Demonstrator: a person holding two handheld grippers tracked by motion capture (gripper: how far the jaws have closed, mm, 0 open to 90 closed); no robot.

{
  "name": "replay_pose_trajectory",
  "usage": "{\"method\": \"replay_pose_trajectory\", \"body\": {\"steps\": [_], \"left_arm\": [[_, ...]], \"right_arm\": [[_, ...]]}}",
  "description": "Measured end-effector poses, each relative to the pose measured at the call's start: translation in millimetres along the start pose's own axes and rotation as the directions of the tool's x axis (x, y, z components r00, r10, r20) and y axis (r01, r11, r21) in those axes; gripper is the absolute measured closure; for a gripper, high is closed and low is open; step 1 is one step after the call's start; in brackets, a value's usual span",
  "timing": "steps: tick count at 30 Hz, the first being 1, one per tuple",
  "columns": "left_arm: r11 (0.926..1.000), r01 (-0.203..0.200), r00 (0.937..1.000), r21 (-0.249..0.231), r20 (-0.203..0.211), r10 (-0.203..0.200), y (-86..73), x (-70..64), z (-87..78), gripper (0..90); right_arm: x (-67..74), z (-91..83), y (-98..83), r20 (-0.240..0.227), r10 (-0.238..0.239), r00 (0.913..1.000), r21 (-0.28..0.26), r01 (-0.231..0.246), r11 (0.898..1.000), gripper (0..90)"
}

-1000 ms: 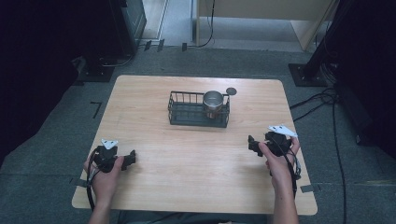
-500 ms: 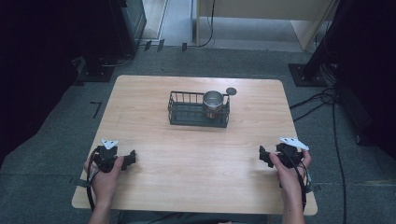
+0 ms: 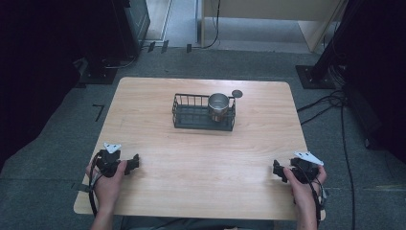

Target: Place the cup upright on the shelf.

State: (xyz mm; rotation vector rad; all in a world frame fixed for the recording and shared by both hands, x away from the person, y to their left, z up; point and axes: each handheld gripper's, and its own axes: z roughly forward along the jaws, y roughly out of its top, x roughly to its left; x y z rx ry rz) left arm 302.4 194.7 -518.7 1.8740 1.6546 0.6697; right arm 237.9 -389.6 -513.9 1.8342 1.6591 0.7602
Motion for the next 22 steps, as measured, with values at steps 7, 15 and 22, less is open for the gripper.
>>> {"method": "replay_pose_trajectory", "body": {"steps": [7,15,22], "left_arm": [[1.0,0.0,1.0,0.0,0.0,0.0,0.0,0.0,0.0,0.0],[1.0,0.0,1.0,0.0,0.0,0.0,-0.1,0.0,0.0,0.0],[1.0,-0.001,1.0,0.0,0.0,0.001,0.0,0.0,-0.1,0.0]], "right_arm": [[-4.9,2.2,-15.0,0.027,0.003,0.9996,0.026,-0.003,1.0,0.0],[-4.9,-0.6,-19.2,0.02,-0.009,0.9998,0.016,0.008,1.0,0.0],[-4.9,-0.6,-19.2,0.02,-0.007,0.9998,0.016,0.007,1.0,0.0]]}}
